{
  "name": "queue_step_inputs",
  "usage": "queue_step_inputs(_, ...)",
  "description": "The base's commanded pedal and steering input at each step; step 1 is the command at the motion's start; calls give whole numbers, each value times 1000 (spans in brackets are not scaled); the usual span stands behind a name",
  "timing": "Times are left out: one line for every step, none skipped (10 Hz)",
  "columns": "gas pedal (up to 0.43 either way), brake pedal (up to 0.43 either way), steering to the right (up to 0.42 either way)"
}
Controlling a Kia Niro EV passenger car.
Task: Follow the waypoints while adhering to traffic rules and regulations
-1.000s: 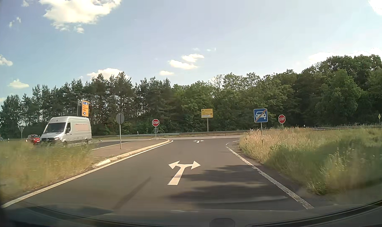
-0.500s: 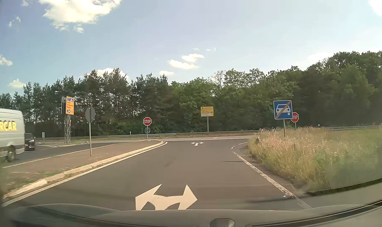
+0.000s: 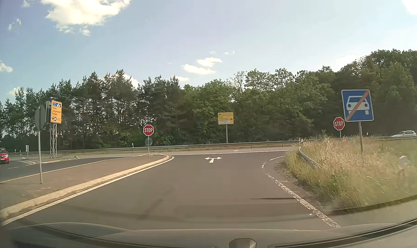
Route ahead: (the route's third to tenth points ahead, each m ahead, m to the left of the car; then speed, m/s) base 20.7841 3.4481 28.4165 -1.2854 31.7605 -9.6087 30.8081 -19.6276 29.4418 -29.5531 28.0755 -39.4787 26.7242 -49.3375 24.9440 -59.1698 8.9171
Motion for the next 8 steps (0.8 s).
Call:
queue_step_inputs(0,238,7)
queue_step_inputs(0,244,10)
queue_step_inputs(0,250,13)
queue_step_inputs(0,256,15)
queue_step_inputs(0,262,19)
queue_step_inputs(0,262,25)
queue_step_inputs(0,268,34)
queue_step_inputs(0,268,42)
